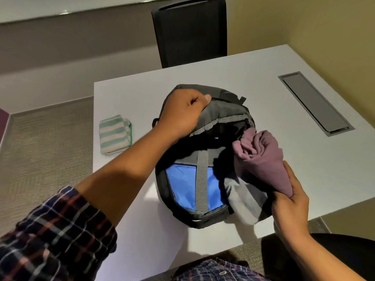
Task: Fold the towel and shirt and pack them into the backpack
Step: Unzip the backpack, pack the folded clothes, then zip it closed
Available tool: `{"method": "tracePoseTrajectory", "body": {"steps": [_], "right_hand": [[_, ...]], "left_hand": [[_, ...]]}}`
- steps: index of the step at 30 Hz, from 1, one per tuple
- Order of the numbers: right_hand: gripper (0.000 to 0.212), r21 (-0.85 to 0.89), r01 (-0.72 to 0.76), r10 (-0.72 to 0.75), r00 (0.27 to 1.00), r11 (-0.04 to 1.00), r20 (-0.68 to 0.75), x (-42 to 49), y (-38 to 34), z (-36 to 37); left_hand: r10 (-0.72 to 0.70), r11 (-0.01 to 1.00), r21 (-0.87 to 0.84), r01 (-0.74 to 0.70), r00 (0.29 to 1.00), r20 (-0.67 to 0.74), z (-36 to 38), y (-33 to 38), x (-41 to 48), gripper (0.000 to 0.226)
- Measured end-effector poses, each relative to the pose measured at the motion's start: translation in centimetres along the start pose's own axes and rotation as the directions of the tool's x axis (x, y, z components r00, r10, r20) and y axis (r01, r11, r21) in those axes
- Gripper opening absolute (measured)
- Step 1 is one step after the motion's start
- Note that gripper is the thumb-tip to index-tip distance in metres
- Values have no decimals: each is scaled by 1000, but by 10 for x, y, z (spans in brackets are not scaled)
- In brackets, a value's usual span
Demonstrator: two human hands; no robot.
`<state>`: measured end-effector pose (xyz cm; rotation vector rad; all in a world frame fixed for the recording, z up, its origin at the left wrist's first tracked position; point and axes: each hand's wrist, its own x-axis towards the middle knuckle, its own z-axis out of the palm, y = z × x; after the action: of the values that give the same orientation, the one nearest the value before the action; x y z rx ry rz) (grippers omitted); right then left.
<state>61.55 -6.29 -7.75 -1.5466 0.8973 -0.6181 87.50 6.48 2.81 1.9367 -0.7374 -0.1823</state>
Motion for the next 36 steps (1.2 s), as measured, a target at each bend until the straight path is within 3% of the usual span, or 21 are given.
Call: {"method": "tracePoseTrajectory", "body": {"steps": [3,6,10,13,15,17,19,21,23,26,28,32,36], "right_hand": [[73,109,-91,95,995,990,-31,4,6,8],[72,49,-65,67,996,997,-50,9,4,22],[77,-169,186,-180,982,968,51,10,13,55],[81,-278,426,-356,895,861,270,17,37,78],[86,-348,596,-413,778,724,473,28,50,91],[90,-407,808,-417,575,427,704,40,66,100],[88,-353,929,-294,371,112,881,46,84,105],[86,-310,951,-202,299,-21,932,47,97,101],[92,-346,938,-194,338,-7,921,46,100,97],[110,-505,843,-149,532,186,833,52,91,96],[118,-597,764,-67,628,246,776,59,89,90],[111,-596,757,-1,619,267,786,76,83,75],[71,-614,787,-196,612,57,766,90,69,72]], "left_hand": [[-6,1000,-22,6,1000,5,3,9,8,47],[-31,997,-65,34,998,57,9,17,8,46],[-34,995,-84,45,992,120,17,31,3,43],[-35,995,-83,48,989,145,21,41,-4,40],[-37,995,-90,52,987,153,22,43,-9,40],[-40,995,-88,54,987,157,21,42,-13,39],[-46,996,-68,58,984,170,20,38,-16,40],[-57,996,-59,68,983,177,17,32,-21,40],[-59,995,-67,71,984,170,14,25,-27,39],[-60,994,-80,74,986,156,10,16,-32,38],[-61,995,-64,72,986,156,7,12,-32,40],[-57,997,-51,64,989,139,3,9,-31,35],[-47,997,-62,56,990,133,1,8,-28,36]]}}
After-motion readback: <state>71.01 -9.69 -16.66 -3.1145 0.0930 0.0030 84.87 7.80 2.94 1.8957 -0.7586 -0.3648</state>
